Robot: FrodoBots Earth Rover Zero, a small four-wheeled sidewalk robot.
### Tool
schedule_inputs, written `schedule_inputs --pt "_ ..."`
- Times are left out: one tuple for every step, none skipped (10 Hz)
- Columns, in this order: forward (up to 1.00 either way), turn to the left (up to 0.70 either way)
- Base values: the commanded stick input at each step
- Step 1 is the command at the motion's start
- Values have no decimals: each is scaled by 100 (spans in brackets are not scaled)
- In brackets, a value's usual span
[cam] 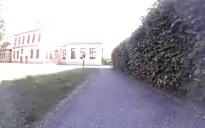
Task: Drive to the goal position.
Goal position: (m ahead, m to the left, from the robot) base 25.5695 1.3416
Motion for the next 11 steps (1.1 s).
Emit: schedule_inputs --pt "60 0" --pt "60 0" --pt "60 0" --pt "60 0" --pt "60 0" --pt "60 0" --pt "60 0" --pt "60 0" --pt "60 0" --pt "60 0" --pt "60 0"
